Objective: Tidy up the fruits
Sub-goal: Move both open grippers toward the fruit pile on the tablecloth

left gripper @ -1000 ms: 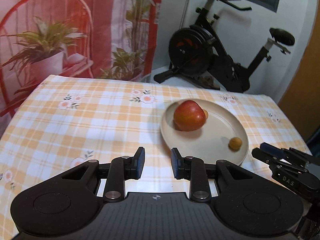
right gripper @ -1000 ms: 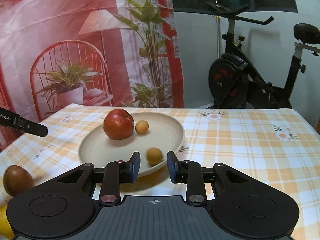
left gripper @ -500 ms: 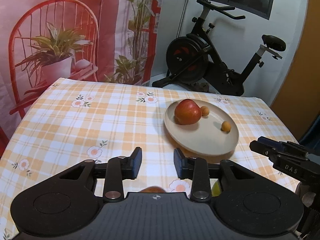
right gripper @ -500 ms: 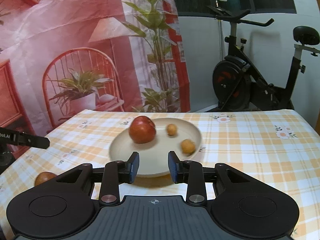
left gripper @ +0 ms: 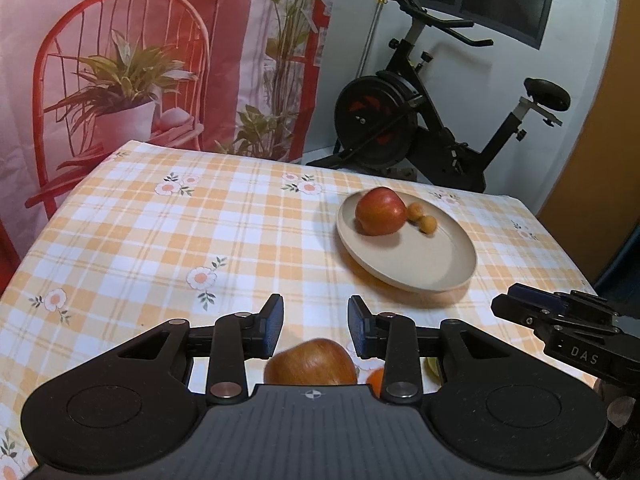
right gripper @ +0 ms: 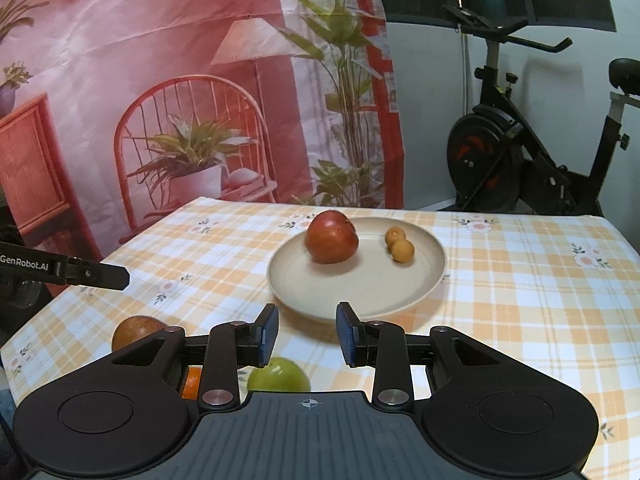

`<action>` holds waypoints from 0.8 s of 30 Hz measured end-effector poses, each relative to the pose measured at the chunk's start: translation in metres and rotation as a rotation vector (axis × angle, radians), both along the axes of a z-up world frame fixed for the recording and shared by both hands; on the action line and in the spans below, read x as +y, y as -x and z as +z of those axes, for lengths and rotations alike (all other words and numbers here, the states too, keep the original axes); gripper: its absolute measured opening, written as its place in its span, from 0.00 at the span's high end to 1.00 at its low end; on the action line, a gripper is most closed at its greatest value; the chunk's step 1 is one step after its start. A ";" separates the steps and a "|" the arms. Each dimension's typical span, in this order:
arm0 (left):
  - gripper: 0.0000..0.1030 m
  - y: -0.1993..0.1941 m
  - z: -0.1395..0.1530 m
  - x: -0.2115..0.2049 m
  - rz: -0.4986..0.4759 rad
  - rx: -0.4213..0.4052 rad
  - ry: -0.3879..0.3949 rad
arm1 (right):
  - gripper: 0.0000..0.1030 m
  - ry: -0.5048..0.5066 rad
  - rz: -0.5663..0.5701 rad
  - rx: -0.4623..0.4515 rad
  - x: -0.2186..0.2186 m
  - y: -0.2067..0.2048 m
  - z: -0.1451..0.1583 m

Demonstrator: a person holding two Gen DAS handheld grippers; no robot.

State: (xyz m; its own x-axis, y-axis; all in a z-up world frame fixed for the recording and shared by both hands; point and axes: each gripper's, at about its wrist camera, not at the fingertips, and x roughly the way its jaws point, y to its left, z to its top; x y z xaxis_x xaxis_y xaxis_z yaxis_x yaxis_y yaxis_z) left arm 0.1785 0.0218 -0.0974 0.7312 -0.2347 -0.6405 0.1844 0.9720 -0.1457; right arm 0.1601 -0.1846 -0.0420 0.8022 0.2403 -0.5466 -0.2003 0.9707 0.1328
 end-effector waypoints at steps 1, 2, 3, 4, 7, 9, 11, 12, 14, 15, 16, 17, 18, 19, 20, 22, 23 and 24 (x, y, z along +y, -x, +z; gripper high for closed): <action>0.64 0.001 -0.001 -0.001 -0.004 0.000 0.001 | 0.70 -0.001 -0.001 0.002 0.000 0.002 0.000; 0.64 0.003 -0.002 -0.002 -0.007 0.001 0.003 | 0.70 -0.002 -0.002 0.003 0.001 0.003 0.001; 0.64 0.004 -0.003 -0.002 -0.010 0.001 0.006 | 0.70 -0.002 -0.001 0.003 0.001 0.005 0.001; 0.64 0.005 -0.004 -0.003 -0.014 0.002 0.008 | 0.70 0.000 0.001 0.004 0.003 0.007 0.001; 0.64 0.010 -0.007 -0.004 -0.020 0.001 0.006 | 0.70 0.006 0.010 0.010 0.007 0.012 0.001; 0.64 0.013 -0.010 -0.002 -0.020 0.004 0.007 | 0.70 0.009 0.015 0.015 0.010 0.016 0.000; 0.64 0.016 -0.013 0.000 -0.013 0.007 0.009 | 0.70 0.008 0.017 0.018 0.011 0.019 -0.002; 0.64 0.017 -0.014 0.001 -0.009 0.008 0.010 | 0.70 0.005 0.017 0.019 0.012 0.021 -0.002; 0.64 0.019 -0.015 0.003 0.002 0.011 0.011 | 0.70 -0.001 0.017 0.023 0.013 0.024 -0.003; 0.64 0.020 -0.015 0.005 0.005 0.013 0.013 | 0.70 -0.003 0.019 0.024 0.013 0.025 -0.003; 0.64 0.021 -0.015 0.006 0.010 0.013 0.015 | 0.70 -0.004 0.021 0.025 0.014 0.026 -0.003; 0.64 0.021 -0.015 0.007 0.014 0.013 0.017 | 0.70 -0.003 0.023 0.024 0.015 0.026 -0.003; 0.64 0.021 -0.014 0.008 0.019 0.012 0.020 | 0.70 -0.002 0.025 0.022 0.016 0.027 -0.002; 0.64 0.022 -0.014 0.009 0.025 0.010 0.023 | 0.70 -0.001 0.026 0.019 0.017 0.028 -0.001; 0.64 0.022 -0.014 0.010 0.029 0.009 0.025 | 0.70 -0.001 0.027 0.017 0.017 0.029 -0.001; 0.64 0.023 -0.014 0.011 0.034 0.009 0.027 | 0.70 0.001 0.027 0.014 0.019 0.030 0.000; 0.64 0.024 -0.014 0.011 0.035 0.009 0.028 | 0.70 0.001 0.025 0.015 0.019 0.030 -0.001; 0.64 0.025 -0.014 0.011 0.035 0.009 0.030 | 0.70 0.000 0.022 0.017 0.018 0.030 0.000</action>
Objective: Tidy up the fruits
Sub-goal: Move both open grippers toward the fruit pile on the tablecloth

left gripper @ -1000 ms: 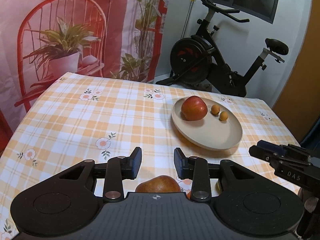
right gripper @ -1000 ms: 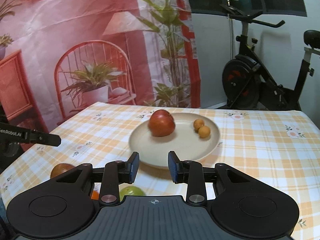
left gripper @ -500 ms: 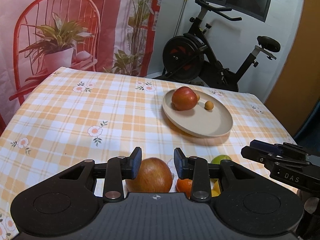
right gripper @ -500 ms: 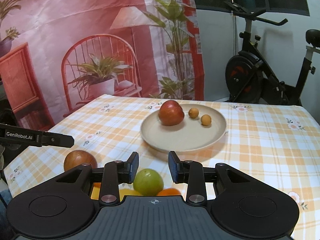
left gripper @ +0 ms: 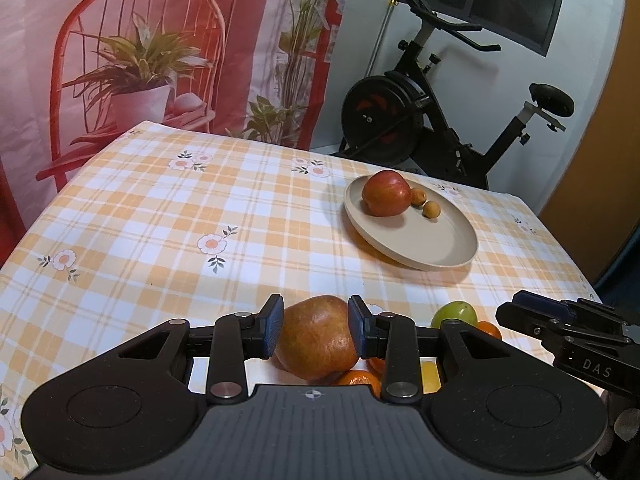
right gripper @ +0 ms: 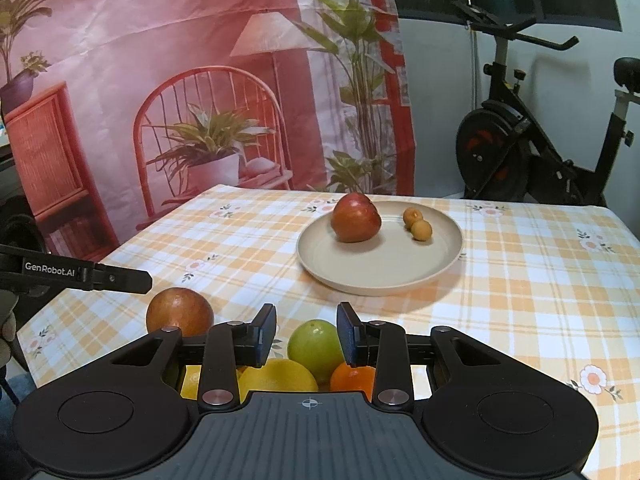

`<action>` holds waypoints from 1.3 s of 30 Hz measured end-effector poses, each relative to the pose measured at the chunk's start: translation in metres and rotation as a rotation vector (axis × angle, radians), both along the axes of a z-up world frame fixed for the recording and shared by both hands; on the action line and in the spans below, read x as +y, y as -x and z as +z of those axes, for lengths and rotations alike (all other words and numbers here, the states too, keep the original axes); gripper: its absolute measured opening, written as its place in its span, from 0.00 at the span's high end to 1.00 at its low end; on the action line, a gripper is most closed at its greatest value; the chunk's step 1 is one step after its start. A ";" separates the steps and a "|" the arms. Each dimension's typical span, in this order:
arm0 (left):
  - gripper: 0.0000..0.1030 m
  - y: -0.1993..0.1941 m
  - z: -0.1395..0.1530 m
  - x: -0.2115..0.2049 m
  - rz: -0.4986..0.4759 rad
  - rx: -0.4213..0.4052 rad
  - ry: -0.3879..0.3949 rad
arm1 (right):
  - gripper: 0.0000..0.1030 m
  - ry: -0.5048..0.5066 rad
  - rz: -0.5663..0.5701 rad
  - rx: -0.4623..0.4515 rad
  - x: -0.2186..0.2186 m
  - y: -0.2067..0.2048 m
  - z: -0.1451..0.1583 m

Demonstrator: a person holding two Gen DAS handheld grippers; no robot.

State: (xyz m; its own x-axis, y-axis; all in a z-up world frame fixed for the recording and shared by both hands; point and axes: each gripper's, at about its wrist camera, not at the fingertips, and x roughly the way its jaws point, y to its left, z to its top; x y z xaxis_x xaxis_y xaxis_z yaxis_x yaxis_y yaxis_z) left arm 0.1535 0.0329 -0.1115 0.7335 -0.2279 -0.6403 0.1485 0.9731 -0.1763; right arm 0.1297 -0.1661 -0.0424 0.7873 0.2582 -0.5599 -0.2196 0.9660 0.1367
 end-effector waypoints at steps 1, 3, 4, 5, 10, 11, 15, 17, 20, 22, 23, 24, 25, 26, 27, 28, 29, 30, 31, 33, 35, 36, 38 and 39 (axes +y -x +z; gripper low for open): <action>0.64 0.001 0.000 0.000 -0.001 0.002 0.003 | 0.70 -0.002 -0.003 0.002 -0.001 0.001 0.000; 0.64 0.002 -0.001 -0.001 -0.004 0.003 0.006 | 0.70 -0.003 -0.008 0.006 -0.002 0.003 -0.001; 0.64 0.003 -0.001 -0.001 -0.007 0.004 0.007 | 0.70 -0.004 -0.010 0.007 -0.003 0.003 0.000; 0.64 0.003 -0.001 -0.002 -0.010 0.004 0.008 | 0.70 -0.004 -0.011 0.007 -0.003 0.004 0.000; 0.64 0.004 -0.003 -0.005 -0.022 0.004 0.006 | 0.70 -0.005 -0.016 0.015 -0.006 0.005 -0.002; 0.64 0.005 -0.003 -0.005 -0.024 0.005 0.006 | 0.70 -0.006 -0.017 0.016 -0.006 0.006 -0.002; 0.64 0.007 -0.005 -0.007 -0.035 0.013 0.009 | 0.70 -0.014 -0.016 0.026 -0.007 0.008 -0.004; 0.64 0.008 -0.007 -0.009 -0.045 0.018 0.007 | 0.70 -0.018 -0.014 0.033 -0.007 0.008 -0.006; 0.64 0.008 -0.009 -0.011 -0.053 0.024 0.003 | 0.69 -0.022 -0.009 0.043 -0.007 0.009 -0.008; 0.64 0.008 -0.009 -0.012 -0.055 0.026 0.002 | 0.69 -0.025 -0.005 0.048 -0.007 0.009 -0.009; 0.64 0.008 -0.009 -0.012 -0.056 0.025 0.001 | 0.69 -0.026 -0.003 0.050 -0.007 0.009 -0.009; 0.64 0.008 -0.009 -0.012 -0.056 0.024 0.002 | 0.69 -0.028 0.000 0.053 -0.007 0.009 -0.009; 0.64 0.009 -0.009 -0.012 -0.056 0.023 0.002 | 0.68 -0.031 0.005 0.059 -0.007 0.009 -0.010; 0.64 0.009 -0.009 -0.012 -0.057 0.022 0.004 | 0.67 -0.032 0.009 0.061 -0.006 0.009 -0.010; 0.64 0.009 -0.009 -0.012 -0.057 0.022 0.004 | 0.67 -0.034 0.014 0.064 -0.006 0.009 -0.010; 0.64 0.009 -0.009 -0.012 -0.058 0.021 0.005 | 0.67 -0.034 0.019 0.066 -0.005 0.010 -0.010; 0.64 0.009 -0.009 -0.013 -0.059 0.022 0.005 | 0.66 -0.034 0.023 0.068 -0.004 0.010 -0.011; 0.64 0.008 -0.009 -0.013 -0.061 0.023 0.005 | 0.66 -0.033 0.028 0.071 -0.004 0.011 -0.011; 0.64 0.009 -0.009 -0.013 -0.062 0.023 0.005 | 0.66 -0.031 0.033 0.072 -0.003 0.011 -0.010; 0.64 0.008 -0.009 -0.014 -0.067 0.024 0.003 | 0.65 -0.025 0.040 0.071 -0.001 0.012 -0.009; 0.64 0.008 -0.009 -0.016 -0.074 0.023 0.002 | 0.65 -0.021 0.046 0.071 -0.001 0.013 -0.009; 0.64 0.008 -0.010 -0.016 -0.076 0.025 0.003 | 0.65 -0.018 0.050 0.071 0.000 0.014 -0.008; 0.64 0.007 -0.011 -0.016 -0.079 0.032 0.007 | 0.63 -0.012 0.059 0.076 0.002 0.015 -0.008; 0.64 0.007 -0.011 -0.016 -0.079 0.036 0.008 | 0.63 -0.010 0.064 0.077 0.003 0.016 -0.008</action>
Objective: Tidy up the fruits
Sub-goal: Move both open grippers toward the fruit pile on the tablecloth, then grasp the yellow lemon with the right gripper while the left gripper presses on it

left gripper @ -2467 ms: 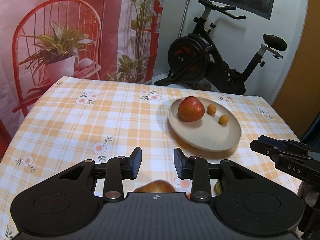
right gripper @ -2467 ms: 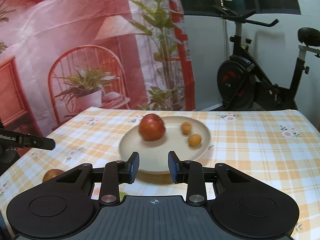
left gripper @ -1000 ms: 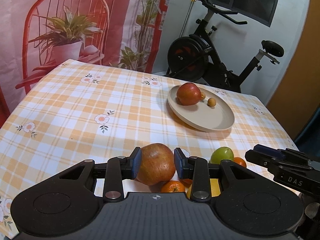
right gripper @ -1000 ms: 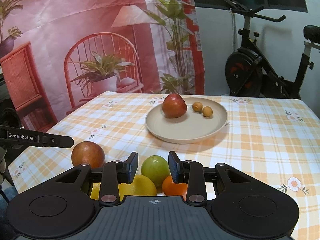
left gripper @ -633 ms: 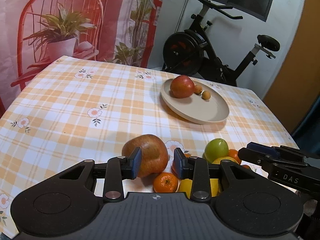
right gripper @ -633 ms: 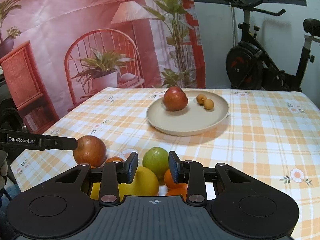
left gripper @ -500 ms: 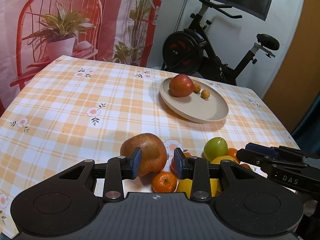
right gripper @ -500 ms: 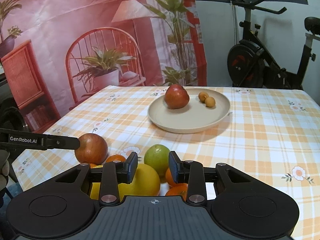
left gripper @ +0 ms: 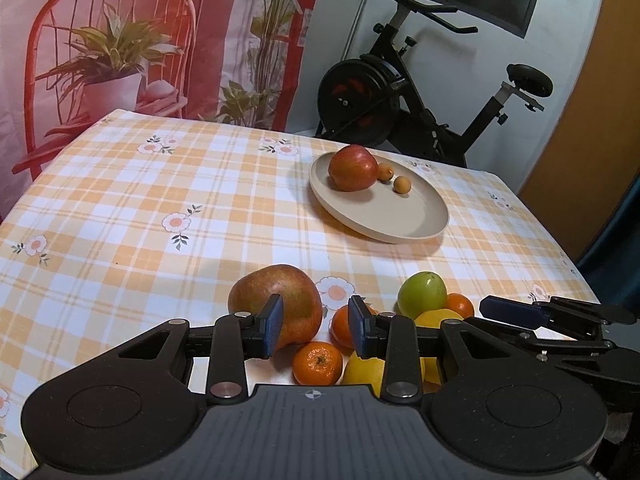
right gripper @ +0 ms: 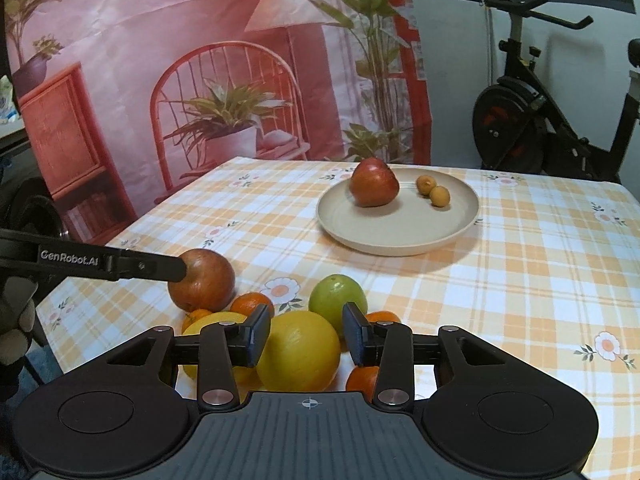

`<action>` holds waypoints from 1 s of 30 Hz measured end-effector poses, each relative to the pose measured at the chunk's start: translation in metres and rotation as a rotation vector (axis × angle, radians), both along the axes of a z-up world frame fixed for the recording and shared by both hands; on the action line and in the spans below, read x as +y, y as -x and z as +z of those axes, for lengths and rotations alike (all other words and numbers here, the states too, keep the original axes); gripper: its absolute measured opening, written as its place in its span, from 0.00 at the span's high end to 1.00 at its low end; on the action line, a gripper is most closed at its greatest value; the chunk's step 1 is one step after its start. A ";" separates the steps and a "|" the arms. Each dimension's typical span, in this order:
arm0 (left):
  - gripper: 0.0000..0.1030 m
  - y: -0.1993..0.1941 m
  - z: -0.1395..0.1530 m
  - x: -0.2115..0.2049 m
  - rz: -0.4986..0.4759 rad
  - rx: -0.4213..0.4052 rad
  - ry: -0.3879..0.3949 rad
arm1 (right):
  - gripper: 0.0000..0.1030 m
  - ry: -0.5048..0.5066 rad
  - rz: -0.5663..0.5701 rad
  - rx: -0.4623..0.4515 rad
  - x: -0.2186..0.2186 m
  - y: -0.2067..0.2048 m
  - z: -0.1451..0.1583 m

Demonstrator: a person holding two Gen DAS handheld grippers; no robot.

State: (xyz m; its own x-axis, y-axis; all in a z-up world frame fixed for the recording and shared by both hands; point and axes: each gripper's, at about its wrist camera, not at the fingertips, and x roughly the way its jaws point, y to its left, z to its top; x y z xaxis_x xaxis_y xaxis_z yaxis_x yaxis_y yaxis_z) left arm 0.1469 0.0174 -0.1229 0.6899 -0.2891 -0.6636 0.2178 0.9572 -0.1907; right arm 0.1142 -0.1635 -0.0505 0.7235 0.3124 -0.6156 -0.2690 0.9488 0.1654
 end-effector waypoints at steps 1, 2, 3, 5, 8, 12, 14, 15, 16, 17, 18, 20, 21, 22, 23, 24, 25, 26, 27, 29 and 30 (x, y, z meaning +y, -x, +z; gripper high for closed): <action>0.64 0.000 0.000 0.000 0.001 0.002 0.000 | 0.62 0.001 0.006 0.003 0.001 0.001 0.000; 0.64 0.000 -0.001 0.000 0.002 0.003 -0.001 | 0.62 0.002 0.009 0.006 0.001 0.001 -0.001; 0.64 0.000 -0.001 0.000 0.004 0.002 -0.001 | 0.62 0.003 0.012 0.009 0.001 0.001 -0.001; 0.64 -0.001 0.000 0.000 0.005 0.001 -0.002 | 0.62 0.005 0.016 0.014 0.001 0.002 -0.002; 0.64 0.000 0.000 -0.001 0.001 0.000 -0.001 | 0.62 0.004 0.017 0.022 0.000 0.002 -0.004; 0.64 -0.001 -0.003 -0.004 -0.011 0.010 -0.007 | 0.62 0.009 0.027 0.036 0.000 0.003 -0.006; 0.64 -0.002 -0.004 -0.005 -0.014 0.018 -0.006 | 0.62 0.017 0.034 0.043 0.001 0.003 -0.007; 0.64 -0.002 -0.004 -0.005 -0.015 0.020 -0.006 | 0.62 0.021 0.036 0.047 0.002 0.003 -0.007; 0.64 -0.003 -0.004 -0.005 -0.016 0.021 -0.006 | 0.62 0.025 0.040 0.049 0.002 0.003 -0.008; 0.64 -0.003 -0.004 -0.005 -0.017 0.022 -0.005 | 0.62 0.027 0.042 0.052 0.002 0.003 -0.008; 0.64 -0.003 -0.004 -0.005 -0.018 0.023 -0.004 | 0.62 0.028 0.043 0.057 0.002 0.003 -0.009; 0.64 -0.003 -0.004 -0.006 -0.020 0.024 -0.004 | 0.62 0.025 0.044 0.059 0.001 0.003 -0.010; 0.64 -0.002 -0.004 -0.007 -0.022 0.025 -0.005 | 0.62 0.024 0.045 0.059 0.001 0.003 -0.010; 0.64 -0.002 -0.004 -0.007 -0.022 0.026 -0.006 | 0.62 0.023 0.045 0.060 0.000 0.003 -0.010; 0.64 -0.003 -0.005 -0.007 -0.023 0.028 -0.006 | 0.62 0.024 0.045 0.060 0.001 0.003 -0.010; 0.64 -0.003 -0.005 -0.008 -0.024 0.029 -0.005 | 0.62 0.024 0.045 0.061 0.001 0.003 -0.010; 0.64 -0.003 -0.005 -0.008 -0.026 0.031 -0.003 | 0.62 0.022 0.046 0.063 0.000 0.004 -0.011; 0.64 -0.003 -0.005 -0.009 -0.029 0.033 -0.001 | 0.61 0.020 0.047 0.065 0.000 0.003 -0.011; 0.64 -0.004 -0.005 -0.010 -0.033 0.035 0.000 | 0.61 0.017 0.049 0.067 0.000 0.004 -0.011; 0.64 -0.006 -0.004 -0.011 -0.042 0.036 0.006 | 0.61 0.015 0.056 0.073 0.000 0.004 -0.012; 0.64 -0.007 -0.004 -0.011 -0.048 0.038 0.013 | 0.60 0.015 0.060 0.077 0.001 0.004 -0.013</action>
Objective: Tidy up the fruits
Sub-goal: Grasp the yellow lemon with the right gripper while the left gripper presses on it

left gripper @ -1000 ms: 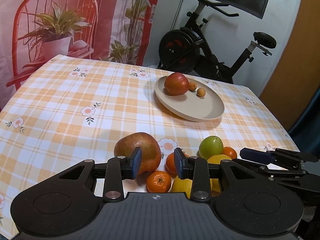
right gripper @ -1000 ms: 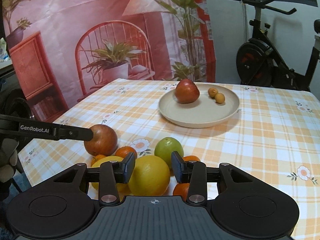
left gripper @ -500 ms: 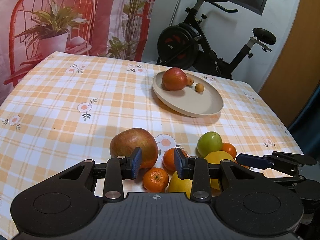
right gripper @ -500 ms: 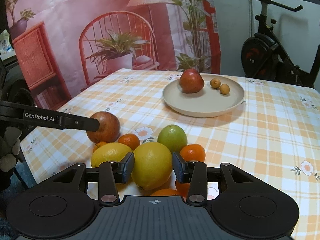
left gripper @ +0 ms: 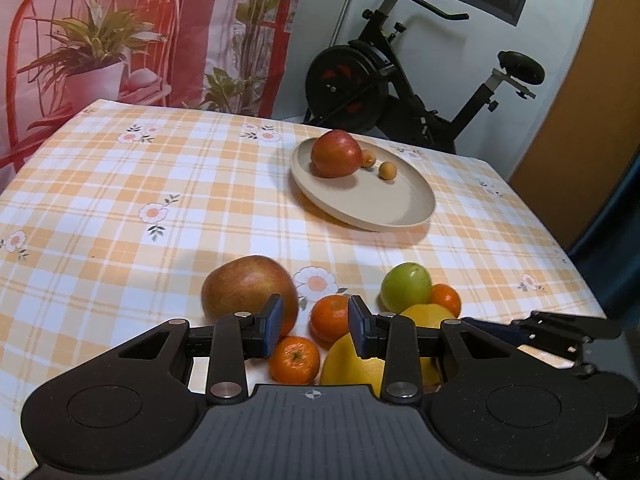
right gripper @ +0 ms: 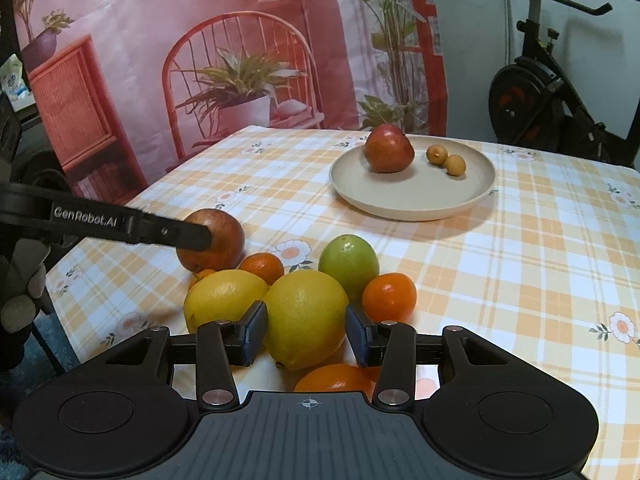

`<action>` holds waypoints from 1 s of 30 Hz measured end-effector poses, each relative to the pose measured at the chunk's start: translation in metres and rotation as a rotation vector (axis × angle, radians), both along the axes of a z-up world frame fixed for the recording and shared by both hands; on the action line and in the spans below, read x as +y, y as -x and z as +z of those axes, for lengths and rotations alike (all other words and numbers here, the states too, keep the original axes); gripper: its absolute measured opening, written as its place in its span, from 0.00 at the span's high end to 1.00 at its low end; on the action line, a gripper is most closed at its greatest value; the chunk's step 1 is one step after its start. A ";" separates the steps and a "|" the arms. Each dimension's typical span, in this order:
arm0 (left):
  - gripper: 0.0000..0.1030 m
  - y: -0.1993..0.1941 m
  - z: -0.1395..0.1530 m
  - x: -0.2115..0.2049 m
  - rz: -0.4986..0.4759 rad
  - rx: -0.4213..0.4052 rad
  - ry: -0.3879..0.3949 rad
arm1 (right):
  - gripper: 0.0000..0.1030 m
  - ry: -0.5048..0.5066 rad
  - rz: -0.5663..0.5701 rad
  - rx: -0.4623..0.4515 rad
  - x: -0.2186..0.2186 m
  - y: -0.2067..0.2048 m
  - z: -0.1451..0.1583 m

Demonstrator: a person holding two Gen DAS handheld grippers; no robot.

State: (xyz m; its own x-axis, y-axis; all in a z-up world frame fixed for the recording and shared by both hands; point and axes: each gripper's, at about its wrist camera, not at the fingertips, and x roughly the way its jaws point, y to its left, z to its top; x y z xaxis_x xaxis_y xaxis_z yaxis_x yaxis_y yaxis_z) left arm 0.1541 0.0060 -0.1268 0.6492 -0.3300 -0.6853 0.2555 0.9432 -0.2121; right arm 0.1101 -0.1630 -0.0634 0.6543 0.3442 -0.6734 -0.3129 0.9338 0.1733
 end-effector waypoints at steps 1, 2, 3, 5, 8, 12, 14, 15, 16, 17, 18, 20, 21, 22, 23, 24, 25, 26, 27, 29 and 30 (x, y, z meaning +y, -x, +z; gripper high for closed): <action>0.64 -0.002 0.001 -0.001 -0.010 0.004 0.011 | 0.59 0.003 0.003 0.002 0.001 0.000 0.000; 0.64 -0.004 0.001 -0.002 -0.021 0.007 0.021 | 0.58 0.004 0.006 0.005 0.002 0.000 -0.001; 0.64 -0.005 0.001 -0.004 -0.031 0.010 0.026 | 0.58 0.006 0.008 0.011 0.002 -0.001 -0.001; 0.64 -0.009 0.001 -0.010 -0.062 0.020 0.036 | 0.57 0.010 0.011 0.016 0.003 0.000 -0.003; 0.64 -0.013 -0.001 -0.017 -0.102 0.046 0.060 | 0.56 0.008 0.013 0.025 0.002 0.000 -0.005; 0.64 -0.022 -0.005 -0.028 -0.151 0.086 0.087 | 0.56 0.013 0.018 0.031 0.003 0.000 -0.008; 0.64 -0.026 -0.008 -0.032 -0.172 0.108 0.101 | 0.55 0.017 0.020 0.030 0.003 0.000 -0.008; 0.64 -0.028 -0.009 -0.034 -0.177 0.118 0.107 | 0.55 0.017 0.020 0.030 0.003 0.000 -0.008; 0.64 -0.030 -0.010 -0.036 -0.181 0.125 0.112 | 0.55 0.017 0.021 0.030 0.003 0.000 -0.009; 0.64 -0.032 -0.011 -0.037 -0.185 0.134 0.118 | 0.55 0.019 0.022 0.029 0.003 0.000 -0.009; 0.64 -0.033 -0.012 -0.038 -0.187 0.140 0.122 | 0.55 0.020 0.023 0.028 0.003 0.000 -0.008; 0.64 -0.036 -0.014 -0.040 -0.196 0.159 0.131 | 0.55 0.025 0.025 0.027 0.003 0.000 -0.008; 0.64 -0.037 -0.015 -0.041 -0.201 0.168 0.135 | 0.55 0.028 0.027 0.026 0.004 0.000 -0.008; 0.64 -0.039 -0.016 -0.042 -0.206 0.174 0.136 | 0.55 0.031 0.028 0.025 0.004 0.000 -0.008; 0.64 -0.040 -0.017 -0.043 -0.213 0.180 0.138 | 0.56 0.033 0.029 0.024 0.004 0.000 -0.008; 0.64 -0.041 -0.018 -0.044 -0.217 0.184 0.139 | 0.56 0.035 0.030 0.023 0.004 0.000 -0.008; 0.64 -0.042 -0.020 -0.045 -0.222 0.190 0.138 | 0.56 0.036 0.030 0.023 0.004 0.000 -0.008; 0.64 -0.043 -0.021 -0.046 -0.224 0.197 0.137 | 0.56 0.037 0.030 0.023 0.004 0.000 -0.008; 0.63 -0.044 -0.022 -0.047 -0.225 0.205 0.137 | 0.56 0.039 0.031 0.023 0.004 0.000 -0.008; 0.61 -0.046 -0.024 -0.047 -0.228 0.217 0.149 | 0.56 0.042 0.033 0.023 0.004 0.000 -0.008; 0.60 -0.047 -0.025 -0.047 -0.229 0.223 0.151 | 0.56 0.044 0.033 0.023 0.004 0.000 -0.008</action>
